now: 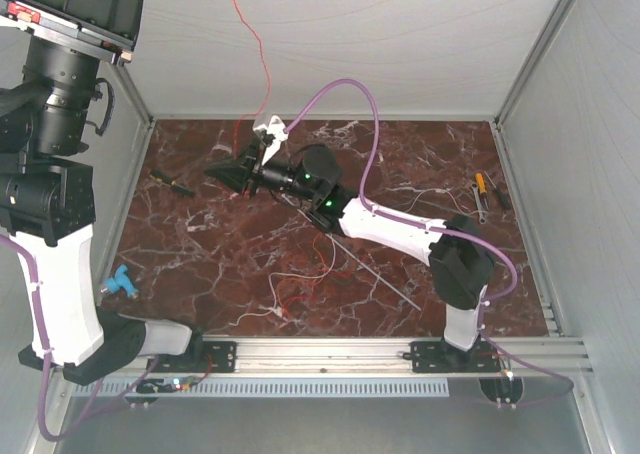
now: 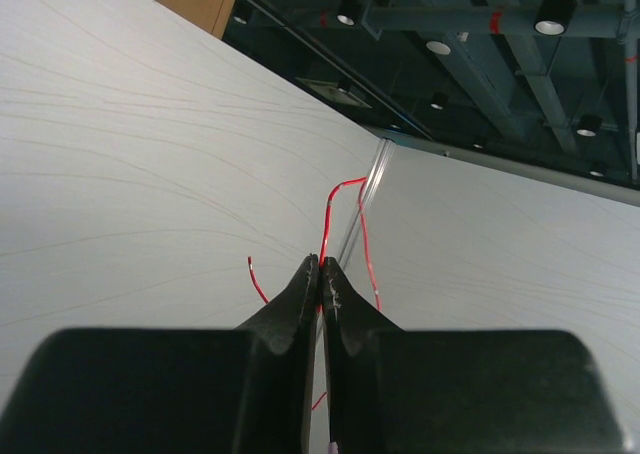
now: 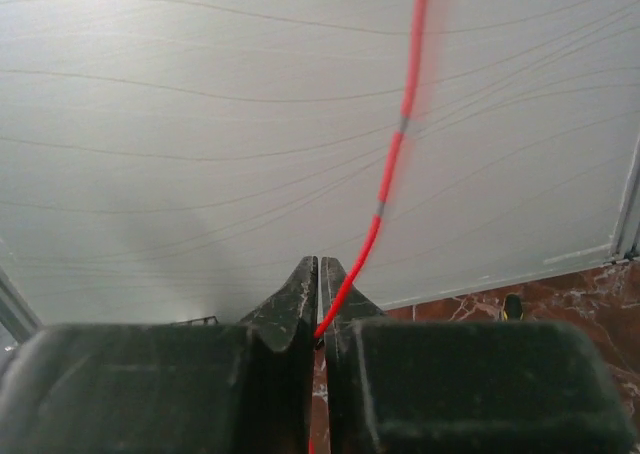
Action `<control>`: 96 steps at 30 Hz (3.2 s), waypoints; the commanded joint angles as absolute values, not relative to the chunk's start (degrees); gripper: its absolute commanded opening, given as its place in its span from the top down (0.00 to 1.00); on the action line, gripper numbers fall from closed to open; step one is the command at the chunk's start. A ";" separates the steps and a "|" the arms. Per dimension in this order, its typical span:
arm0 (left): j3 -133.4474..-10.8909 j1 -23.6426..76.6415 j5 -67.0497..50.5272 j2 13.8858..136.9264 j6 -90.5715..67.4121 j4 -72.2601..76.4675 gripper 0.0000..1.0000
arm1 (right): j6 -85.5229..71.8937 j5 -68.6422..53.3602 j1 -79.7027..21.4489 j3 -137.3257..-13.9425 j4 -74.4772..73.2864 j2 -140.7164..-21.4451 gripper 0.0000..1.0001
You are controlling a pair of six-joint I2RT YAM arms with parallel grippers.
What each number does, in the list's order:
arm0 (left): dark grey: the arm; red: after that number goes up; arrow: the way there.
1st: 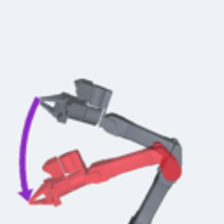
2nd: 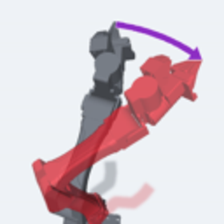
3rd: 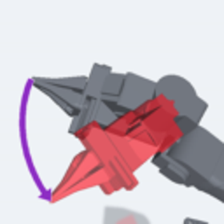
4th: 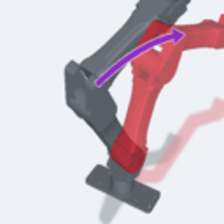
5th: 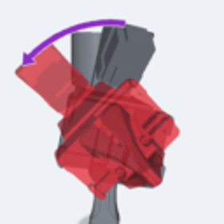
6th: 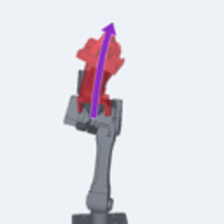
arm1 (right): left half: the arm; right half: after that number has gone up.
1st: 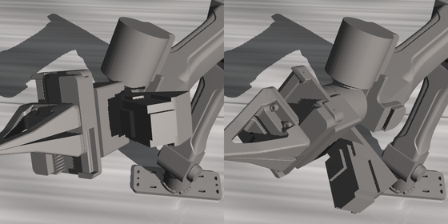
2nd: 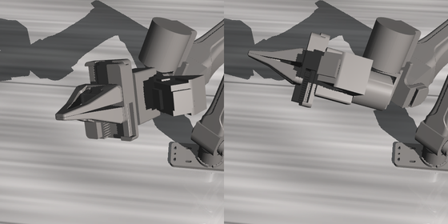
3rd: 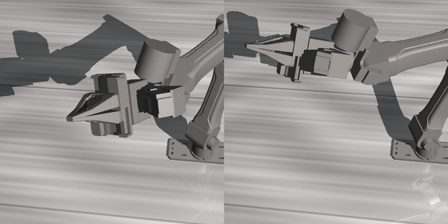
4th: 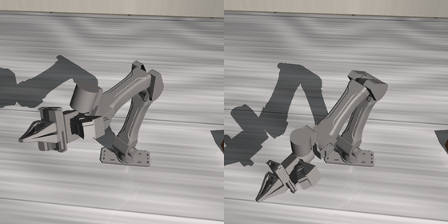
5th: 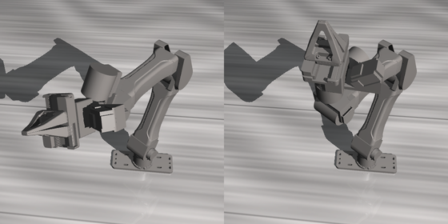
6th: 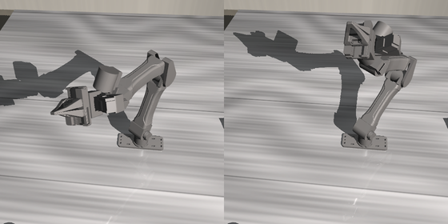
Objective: Zip-tie the wires
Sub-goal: Straighten the cable at the center of the board.
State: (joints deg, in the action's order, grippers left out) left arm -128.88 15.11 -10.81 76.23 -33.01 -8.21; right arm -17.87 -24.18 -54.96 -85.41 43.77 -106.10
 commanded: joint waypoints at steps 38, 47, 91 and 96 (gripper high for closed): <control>-78.25 16.10 -24.72 52.61 -44.03 -49.01 1.00 | -11.29 1.38 -9.69 -68.11 -11.10 -85.83 1.00; -72.88 22.54 -25.19 52.00 -48.24 -69.95 1.00 | -10.14 2.32 -7.94 -72.72 -17.88 -96.66 1.00; -37.42 35.42 -26.41 59.62 -53.63 -57.53 1.00 | -3.39 6.56 -17.29 -83.24 -38.53 -116.39 0.85; -37.14 35.42 -25.42 61.21 -52.63 -56.81 1.00 | -3.73 7.13 -17.31 -82.96 -39.23 -114.91 0.72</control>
